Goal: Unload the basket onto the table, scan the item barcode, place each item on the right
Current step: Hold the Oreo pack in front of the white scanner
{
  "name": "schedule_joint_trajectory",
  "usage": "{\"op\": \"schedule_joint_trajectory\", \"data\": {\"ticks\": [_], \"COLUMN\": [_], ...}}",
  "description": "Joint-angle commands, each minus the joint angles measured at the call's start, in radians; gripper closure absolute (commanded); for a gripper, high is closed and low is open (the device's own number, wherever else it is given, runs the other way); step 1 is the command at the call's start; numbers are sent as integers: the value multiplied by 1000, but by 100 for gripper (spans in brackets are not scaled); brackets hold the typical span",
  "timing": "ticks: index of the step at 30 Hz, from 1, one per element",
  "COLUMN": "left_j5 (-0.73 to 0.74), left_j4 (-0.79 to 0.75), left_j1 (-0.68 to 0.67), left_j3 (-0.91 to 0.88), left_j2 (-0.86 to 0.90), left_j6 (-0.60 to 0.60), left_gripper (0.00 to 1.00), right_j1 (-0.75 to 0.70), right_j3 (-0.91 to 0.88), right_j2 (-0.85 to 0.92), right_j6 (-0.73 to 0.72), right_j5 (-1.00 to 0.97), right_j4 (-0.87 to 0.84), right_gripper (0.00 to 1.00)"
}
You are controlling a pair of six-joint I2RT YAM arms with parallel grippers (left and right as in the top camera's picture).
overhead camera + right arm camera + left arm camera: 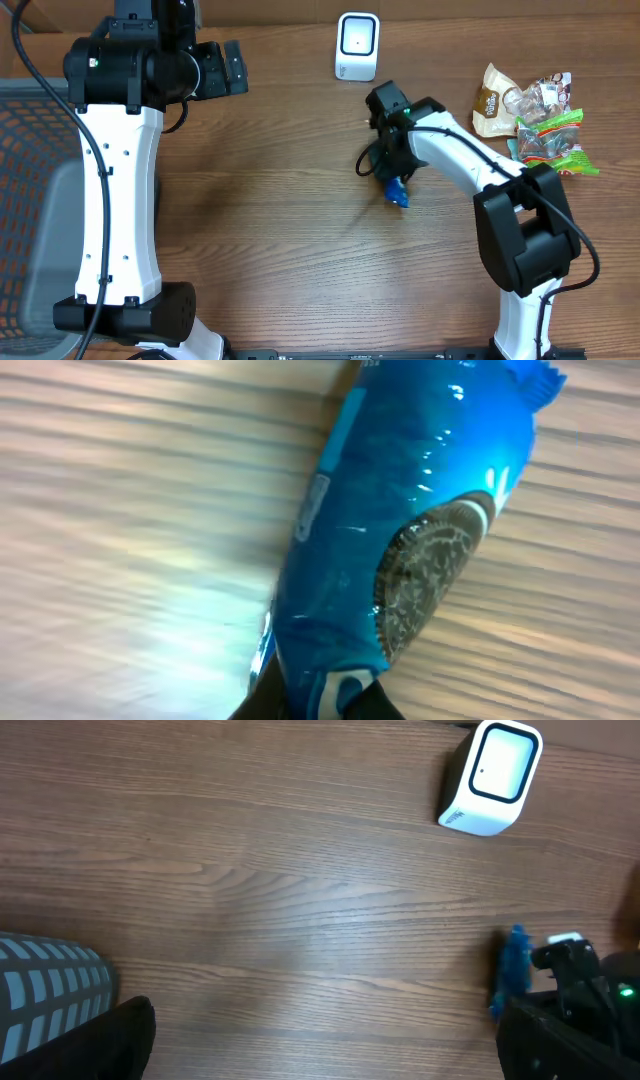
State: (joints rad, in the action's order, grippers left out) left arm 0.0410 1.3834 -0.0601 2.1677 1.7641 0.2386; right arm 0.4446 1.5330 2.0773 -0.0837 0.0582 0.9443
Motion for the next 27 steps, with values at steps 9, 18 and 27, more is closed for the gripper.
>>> {"op": "schedule_joint_trajectory", "data": {"ticks": [9,18,27], "left_j5": [4,3,3], "left_j4": [-3,-3,-3], "left_j1": [-6,-6,-6], "left_j3": [5,5,5], "left_j2": [2,2,2], "left_j6": [20,20,20], "left_gripper": [0,1,0], "right_j1": [-166,-317,-328], "right_j3": [58,80,80], "right_j2": [-92,-99,-104], "right_j6": [482,-430,-1297], "right_j5": [1342,1511,1511], "right_j4": [-39,-489,-1224], "right_gripper": [96,96,96]}}
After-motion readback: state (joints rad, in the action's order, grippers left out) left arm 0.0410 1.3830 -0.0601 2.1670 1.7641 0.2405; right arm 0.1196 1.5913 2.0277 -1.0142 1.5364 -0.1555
